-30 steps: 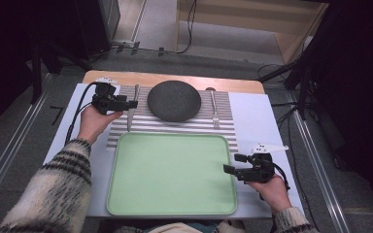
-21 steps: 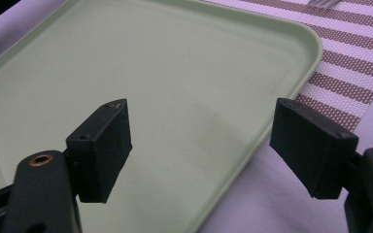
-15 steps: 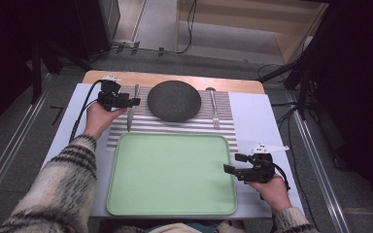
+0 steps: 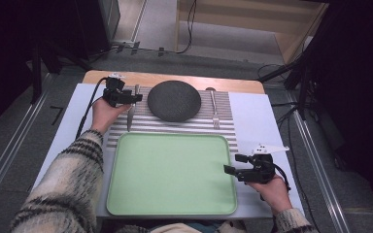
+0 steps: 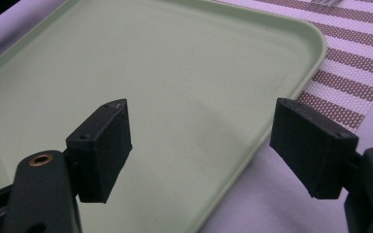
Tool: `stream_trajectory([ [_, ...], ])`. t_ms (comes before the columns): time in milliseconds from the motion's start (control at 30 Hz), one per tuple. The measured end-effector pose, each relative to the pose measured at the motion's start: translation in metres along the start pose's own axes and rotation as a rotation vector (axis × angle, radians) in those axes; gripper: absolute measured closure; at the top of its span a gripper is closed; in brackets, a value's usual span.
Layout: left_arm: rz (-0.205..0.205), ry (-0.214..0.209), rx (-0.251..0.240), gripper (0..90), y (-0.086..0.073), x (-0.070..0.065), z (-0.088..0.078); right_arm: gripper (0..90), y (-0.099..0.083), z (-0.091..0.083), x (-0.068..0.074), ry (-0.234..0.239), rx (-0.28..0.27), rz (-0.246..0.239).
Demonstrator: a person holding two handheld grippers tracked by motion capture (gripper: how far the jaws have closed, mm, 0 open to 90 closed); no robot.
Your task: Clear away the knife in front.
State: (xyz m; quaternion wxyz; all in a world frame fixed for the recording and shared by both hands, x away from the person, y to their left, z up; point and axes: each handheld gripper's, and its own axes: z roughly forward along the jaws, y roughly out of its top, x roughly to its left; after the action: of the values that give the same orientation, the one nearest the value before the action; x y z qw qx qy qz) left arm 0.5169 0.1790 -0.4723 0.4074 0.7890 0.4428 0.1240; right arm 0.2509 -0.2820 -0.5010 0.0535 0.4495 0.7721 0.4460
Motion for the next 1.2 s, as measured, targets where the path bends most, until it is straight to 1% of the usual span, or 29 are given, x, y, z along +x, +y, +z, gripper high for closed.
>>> stream_trajectory([
  [100,-0.003,0.014,0.015,40.5,0.0,0.001,0.005,20.9,0.0,0.0,0.0,-0.002,0.001,-0.001],
  [133,-0.006,0.017,0.027,41.0,0.0,0.002,0.006,20.9,0.0,0.0,0.0,-0.001,0.001,0.0],
  [267,-0.031,0.03,0.06,44.4,-0.002,0.003,0.009,20.9,0.0,0.0,0.0,-0.001,0.002,0.002],
  [300,-0.035,0.044,0.068,45.0,-0.002,0.003,0.01,20.9,0.0,0.0,0.0,-0.001,0.002,0.002],
  [400,-0.042,0.064,0.097,48.2,-0.004,0.003,0.012,20.9,0.0,0.0,0.0,-0.001,0.003,0.001],
  [500,-0.058,0.073,0.124,50.7,-0.005,0.002,0.015,20.9,0.0,0.0,0.0,-0.001,0.003,0.0],
  [533,-0.06,0.086,0.131,50.9,-0.005,0.001,0.016,20.9,0.0,0.001,0.0,-0.001,0.003,0.0],
  [567,-0.066,0.087,0.132,51.1,-0.006,0.001,0.017,20.9,0.0,0.001,-0.001,-0.002,0.004,0.0],
  [700,-0.077,0.119,0.147,54.3,-0.007,0.001,0.019,20.9,0.0,0.001,0.0,-0.002,0.007,0.002],
  [833,-0.064,0.143,0.16,60.1,-0.008,-0.001,0.022,20.9,0.0,0.001,-0.001,-0.004,0.007,0.002],
  [933,-0.073,0.156,0.161,63.3,-0.008,-0.003,0.024,20.9,0.0,0.001,0.0,-0.003,0.007,0.002],
  [1000,-0.076,0.157,0.165,66.4,-0.009,-0.003,0.025,20.9,0.0,0.001,-0.001,-0.003,0.008,0.0],
  [1033,-0.072,0.166,0.171,66.8,-0.009,-0.003,0.025,20.9,0.0,0.001,0.0,-0.003,0.008,0.0],
  [1067,-0.068,0.17,0.171,69.5,-0.01,-0.003,0.026,20.9,0.0,0.001,0.0,-0.003,0.007,0.0],
  [1200,-0.085,0.173,0.162,70.4,-0.011,-0.004,0.028,20.9,0.0,0.001,-0.001,-0.004,0.007,-0.002],
])
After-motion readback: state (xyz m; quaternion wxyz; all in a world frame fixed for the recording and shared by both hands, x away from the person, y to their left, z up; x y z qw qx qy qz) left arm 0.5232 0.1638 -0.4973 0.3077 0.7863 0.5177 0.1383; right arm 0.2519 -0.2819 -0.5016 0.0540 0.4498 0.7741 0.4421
